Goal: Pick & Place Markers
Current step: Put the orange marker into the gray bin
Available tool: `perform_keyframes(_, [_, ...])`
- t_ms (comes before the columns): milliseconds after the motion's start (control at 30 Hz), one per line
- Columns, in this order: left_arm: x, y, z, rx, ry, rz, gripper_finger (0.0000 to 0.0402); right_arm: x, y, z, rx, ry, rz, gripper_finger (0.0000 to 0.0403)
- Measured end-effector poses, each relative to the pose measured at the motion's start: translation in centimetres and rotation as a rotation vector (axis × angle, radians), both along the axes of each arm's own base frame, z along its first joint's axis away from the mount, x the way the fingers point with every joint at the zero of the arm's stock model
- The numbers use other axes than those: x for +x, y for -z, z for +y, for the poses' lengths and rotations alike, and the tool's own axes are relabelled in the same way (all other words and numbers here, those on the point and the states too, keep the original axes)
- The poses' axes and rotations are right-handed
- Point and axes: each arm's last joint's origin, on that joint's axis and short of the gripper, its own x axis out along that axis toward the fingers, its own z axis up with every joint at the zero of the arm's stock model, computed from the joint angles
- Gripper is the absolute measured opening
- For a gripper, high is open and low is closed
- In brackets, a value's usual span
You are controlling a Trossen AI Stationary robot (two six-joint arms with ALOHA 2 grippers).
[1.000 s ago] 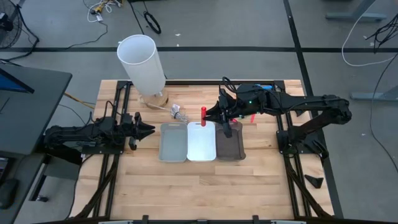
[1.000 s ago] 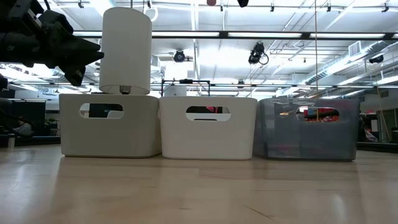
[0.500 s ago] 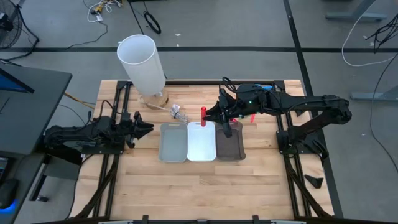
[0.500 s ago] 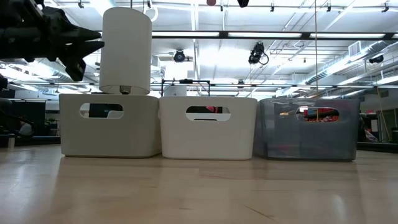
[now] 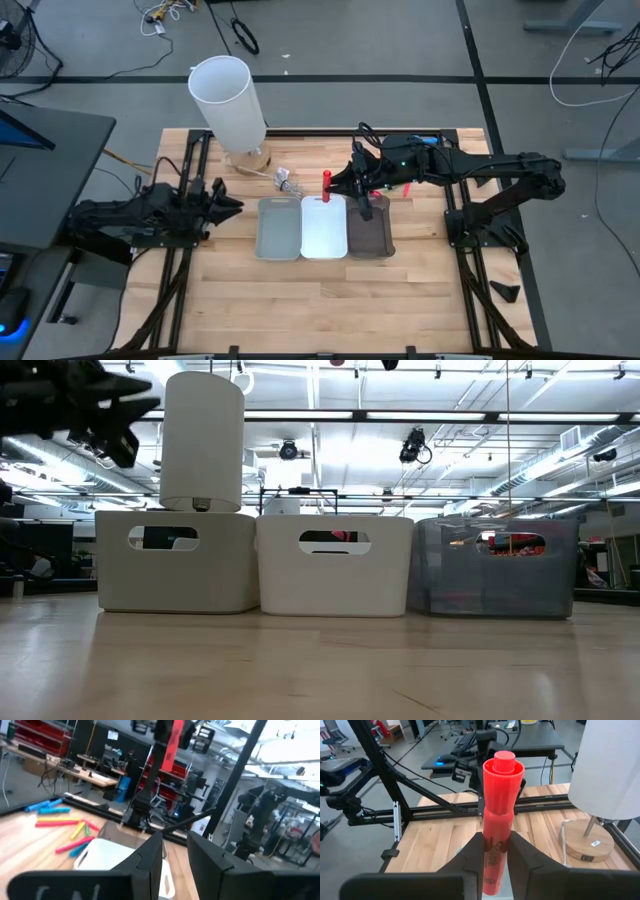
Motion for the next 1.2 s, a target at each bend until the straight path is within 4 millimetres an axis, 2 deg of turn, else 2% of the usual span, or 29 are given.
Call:
perform_keyframes(133, [0.1,-3.0,-0.1,0.082,-0.010,0.043,0.0096,0.0,0.0,0.0,0.000,0.001,0.000,0.0056])
perform_keyframes(267, [1.1,-5.8,-0.3,0.145,0.000,0.092,0.0096,0.0,0.0,0.0,0.002,0.001,-0.001,0.0056])
perform_keyframes(567, [5.2,-11.3,-0.9,0.162,0.037,0.147,0.0096,0.1,-0.5,0.1,0.045,-0.038,-0.051,0.0056])
perform_keyframes(867, [10.1,-14.0,-1.2,0.222,0.035,0.213,0.0103,0.2,-1.0,0.4,0.071,-0.096,-0.096,0.0056])
perform_keyframes(1200, [14.8,-15.4,-1.3,0.225,-0.023,0.268,0.0195,0.2,-1.1,0.7,0.057,-0.142,-0.107,0.0056])
